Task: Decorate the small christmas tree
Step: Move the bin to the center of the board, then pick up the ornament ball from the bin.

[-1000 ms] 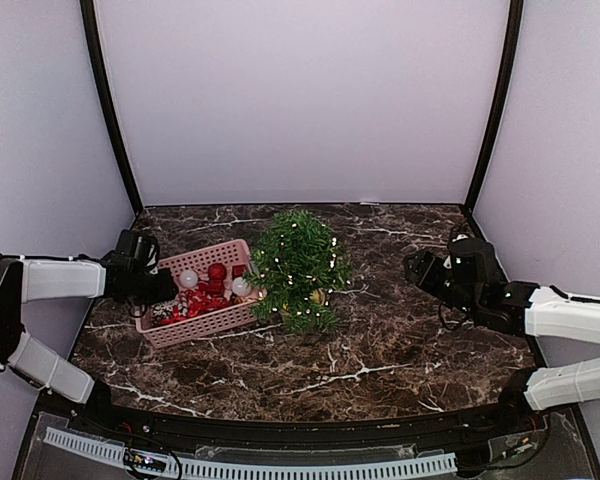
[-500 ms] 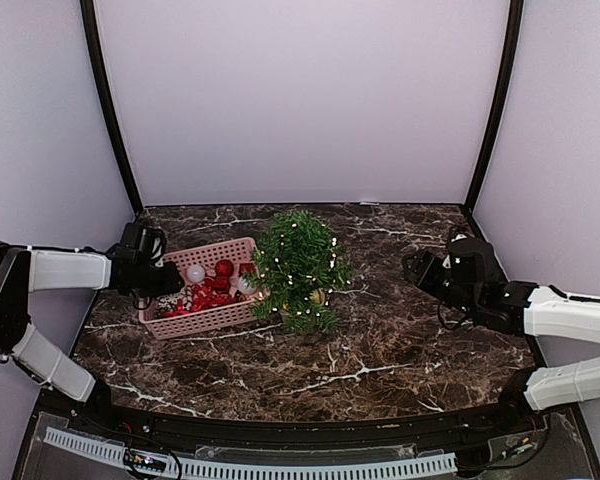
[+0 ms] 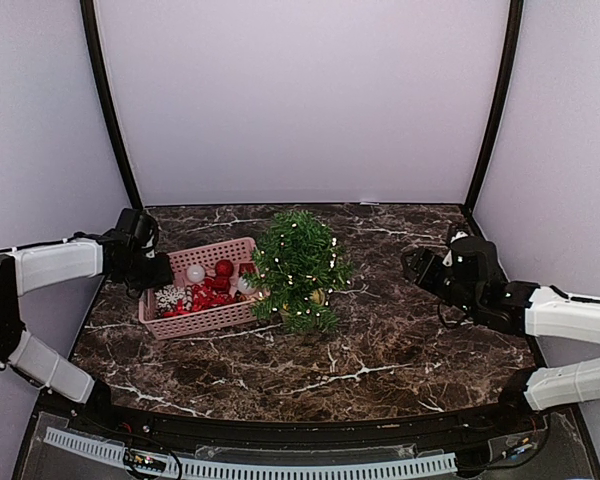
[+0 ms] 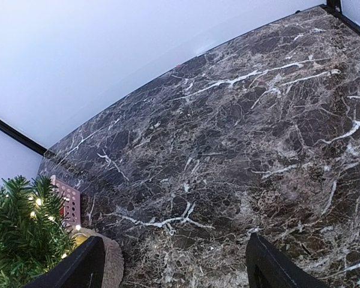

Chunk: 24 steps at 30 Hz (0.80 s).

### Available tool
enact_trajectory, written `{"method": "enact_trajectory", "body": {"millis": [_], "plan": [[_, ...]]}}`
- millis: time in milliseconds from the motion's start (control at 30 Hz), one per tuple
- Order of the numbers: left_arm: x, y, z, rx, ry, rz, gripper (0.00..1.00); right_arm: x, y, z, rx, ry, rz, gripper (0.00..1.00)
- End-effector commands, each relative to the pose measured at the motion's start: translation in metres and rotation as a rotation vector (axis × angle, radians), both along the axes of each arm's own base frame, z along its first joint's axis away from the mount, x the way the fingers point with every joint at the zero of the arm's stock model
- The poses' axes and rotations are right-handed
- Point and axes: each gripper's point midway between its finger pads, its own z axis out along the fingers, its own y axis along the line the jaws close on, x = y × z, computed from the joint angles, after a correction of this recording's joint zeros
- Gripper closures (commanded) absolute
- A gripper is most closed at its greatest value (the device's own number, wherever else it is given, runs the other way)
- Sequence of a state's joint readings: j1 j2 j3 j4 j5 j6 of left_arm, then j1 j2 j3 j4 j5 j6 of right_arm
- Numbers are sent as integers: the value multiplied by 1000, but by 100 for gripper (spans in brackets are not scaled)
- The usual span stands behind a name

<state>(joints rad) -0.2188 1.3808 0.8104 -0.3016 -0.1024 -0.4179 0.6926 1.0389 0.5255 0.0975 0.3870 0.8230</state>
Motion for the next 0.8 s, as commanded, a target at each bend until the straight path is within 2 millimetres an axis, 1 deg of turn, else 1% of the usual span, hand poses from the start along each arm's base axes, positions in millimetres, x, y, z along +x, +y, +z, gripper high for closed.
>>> {"method": "enact_trajectory", "body": {"millis": [0,100,200,367,433,467,500,533,600,667,767], "plan": [[7,0,1,25,38,-8,50,1,3,16,27,-60,23,17],[18,-1,4,50,30,-12,51,0,4,14,22,-58,30,17],[26,-2,2,81,42,-21,51,-1,3,11,21,-55,33,18],[33,3,6,134,48,-19,51,-3,1,12,37,-64,31,17],[40,-8,9,104,20,-45,52,-4,0,12,41,-70,27,16],[45,-19,12,81,-3,-73,52,-4,0,11,42,-69,25,16],[48,-25,12,69,-12,-83,52,-4,0,11,44,-71,25,15],[53,-35,11,44,-13,-103,51,-3,1,10,43,-69,29,13],[59,-46,5,-2,-3,-114,49,-3,3,10,46,-66,36,12],[66,-54,-2,-33,1,-118,48,-3,5,10,49,-63,43,11],[73,-58,-9,-41,3,-110,41,-4,4,10,48,-63,43,10]]}}
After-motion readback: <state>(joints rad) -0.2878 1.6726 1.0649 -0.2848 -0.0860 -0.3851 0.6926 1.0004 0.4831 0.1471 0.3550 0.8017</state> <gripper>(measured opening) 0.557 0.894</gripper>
